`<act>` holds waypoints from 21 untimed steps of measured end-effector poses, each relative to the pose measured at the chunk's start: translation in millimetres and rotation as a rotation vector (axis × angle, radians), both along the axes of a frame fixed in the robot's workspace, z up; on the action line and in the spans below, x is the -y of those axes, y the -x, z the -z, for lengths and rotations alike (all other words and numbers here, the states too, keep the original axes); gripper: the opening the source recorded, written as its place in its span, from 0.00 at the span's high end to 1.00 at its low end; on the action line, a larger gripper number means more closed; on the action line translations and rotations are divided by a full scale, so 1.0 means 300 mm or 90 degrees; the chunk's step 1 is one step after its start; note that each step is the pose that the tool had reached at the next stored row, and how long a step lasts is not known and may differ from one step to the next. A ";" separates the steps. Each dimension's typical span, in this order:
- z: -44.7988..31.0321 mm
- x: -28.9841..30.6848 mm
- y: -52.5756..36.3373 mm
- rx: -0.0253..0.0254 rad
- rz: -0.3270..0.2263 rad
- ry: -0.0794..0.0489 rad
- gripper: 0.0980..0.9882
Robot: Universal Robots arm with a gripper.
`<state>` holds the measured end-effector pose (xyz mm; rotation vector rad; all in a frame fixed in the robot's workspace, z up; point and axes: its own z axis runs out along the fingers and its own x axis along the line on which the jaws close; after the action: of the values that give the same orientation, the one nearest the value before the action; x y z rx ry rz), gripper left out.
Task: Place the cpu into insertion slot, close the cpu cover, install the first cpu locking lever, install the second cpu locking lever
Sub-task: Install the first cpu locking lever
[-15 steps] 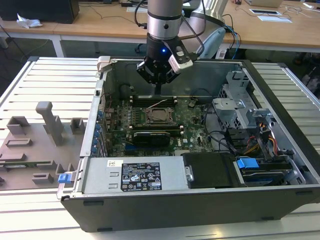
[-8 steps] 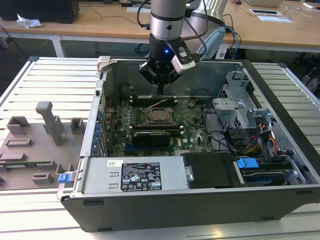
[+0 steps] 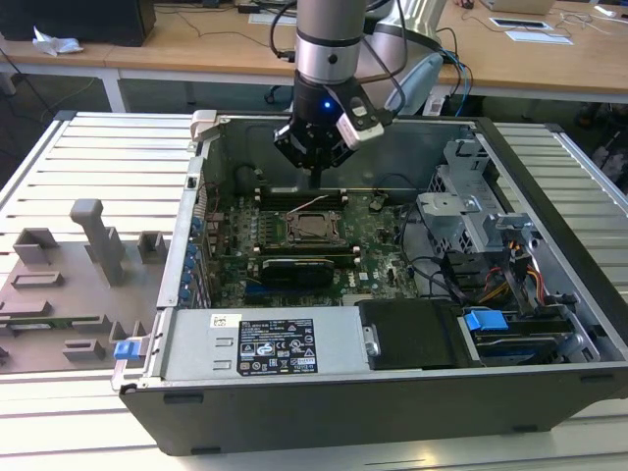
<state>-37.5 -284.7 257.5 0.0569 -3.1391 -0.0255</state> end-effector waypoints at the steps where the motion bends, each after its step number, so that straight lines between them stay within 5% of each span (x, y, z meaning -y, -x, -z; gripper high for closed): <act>1: 0.003 0.000 0.000 0.0001 0.000 0.000 0.99; 21: 0.057 0.000 0.019 0.0000 0.000 0.000 0.99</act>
<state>-43.2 -284.7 240.4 0.0568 -3.1392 -0.0261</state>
